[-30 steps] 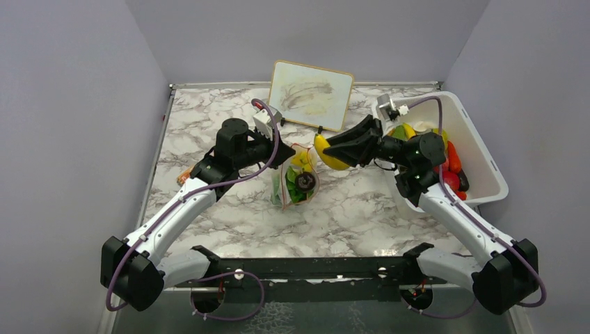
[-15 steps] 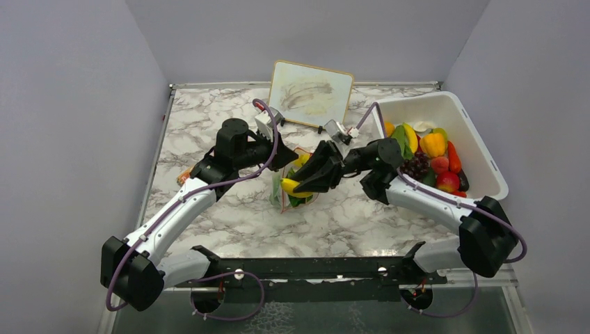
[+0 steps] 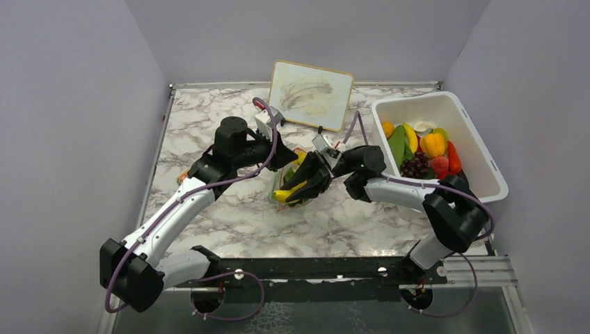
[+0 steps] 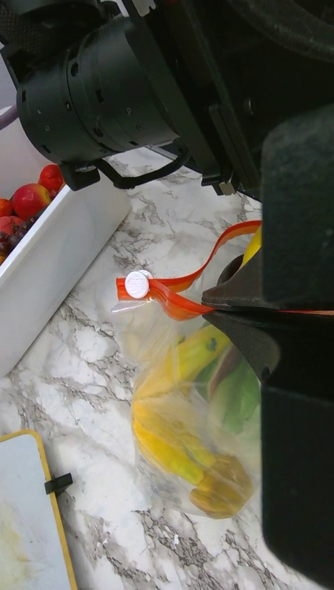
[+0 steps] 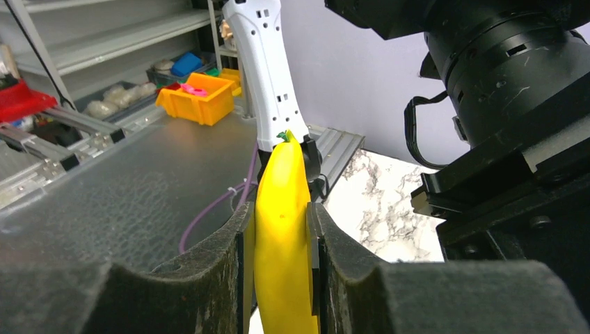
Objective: Place the food in the zip-top bag and seal the zipper
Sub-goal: Place the fake fruit in the zipper food storage bag.
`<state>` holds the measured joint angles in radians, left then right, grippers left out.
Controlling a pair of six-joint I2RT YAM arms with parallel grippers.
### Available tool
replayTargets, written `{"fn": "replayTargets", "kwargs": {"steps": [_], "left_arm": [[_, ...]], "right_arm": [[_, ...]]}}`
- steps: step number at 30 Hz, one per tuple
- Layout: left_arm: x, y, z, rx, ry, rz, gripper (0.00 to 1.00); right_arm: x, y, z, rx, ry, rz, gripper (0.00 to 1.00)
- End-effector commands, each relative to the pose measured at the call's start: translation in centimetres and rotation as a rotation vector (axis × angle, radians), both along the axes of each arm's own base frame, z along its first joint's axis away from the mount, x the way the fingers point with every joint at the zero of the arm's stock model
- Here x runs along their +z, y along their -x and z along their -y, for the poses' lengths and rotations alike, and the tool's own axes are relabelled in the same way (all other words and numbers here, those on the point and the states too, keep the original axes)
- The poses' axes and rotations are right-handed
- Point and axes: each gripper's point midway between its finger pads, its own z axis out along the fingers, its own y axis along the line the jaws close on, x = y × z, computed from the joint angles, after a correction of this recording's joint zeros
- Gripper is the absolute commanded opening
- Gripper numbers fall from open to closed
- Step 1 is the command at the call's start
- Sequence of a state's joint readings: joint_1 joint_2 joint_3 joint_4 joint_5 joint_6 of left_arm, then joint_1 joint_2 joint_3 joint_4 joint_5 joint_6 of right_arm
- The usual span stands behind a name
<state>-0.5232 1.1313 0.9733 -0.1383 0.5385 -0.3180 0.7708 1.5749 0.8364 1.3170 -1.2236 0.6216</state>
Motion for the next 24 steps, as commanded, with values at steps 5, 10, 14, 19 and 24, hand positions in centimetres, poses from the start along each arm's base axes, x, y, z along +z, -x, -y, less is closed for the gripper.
{"fn": "replayTargets", "kwargs": {"steps": [5, 10, 14, 19, 24], "left_arm": [[2.6, 0.9, 0.0, -0.05, 0.03, 0.06, 0.0], [3.0, 1.0, -0.1, -0.051, 0.036, 0.067, 0.0], [3.0, 1.1, -0.1, -0.052, 0.034, 0.064, 0.0], [2.9, 1.4, -0.2, -0.057, 0.034, 0.07, 0.0], [2.9, 1.8, -0.5, -0.064, 0.019, 0.08, 0.0]], "right_arm": [[-0.8, 0.3, -0.1, 0.05, -0.13, 0.298, 0.27], [-0.6, -0.5, -0.9, 0.05, -0.154, 0.337, 0.28], [-0.9, -0.4, -0.9, 0.058, -0.197, 0.383, 0.28], [-2.4, -1.4, -1.3, 0.059, -0.205, 0.461, 0.3], [-2.9, -2.7, -1.5, 0.026, -0.209, 0.471, 0.31]]}}
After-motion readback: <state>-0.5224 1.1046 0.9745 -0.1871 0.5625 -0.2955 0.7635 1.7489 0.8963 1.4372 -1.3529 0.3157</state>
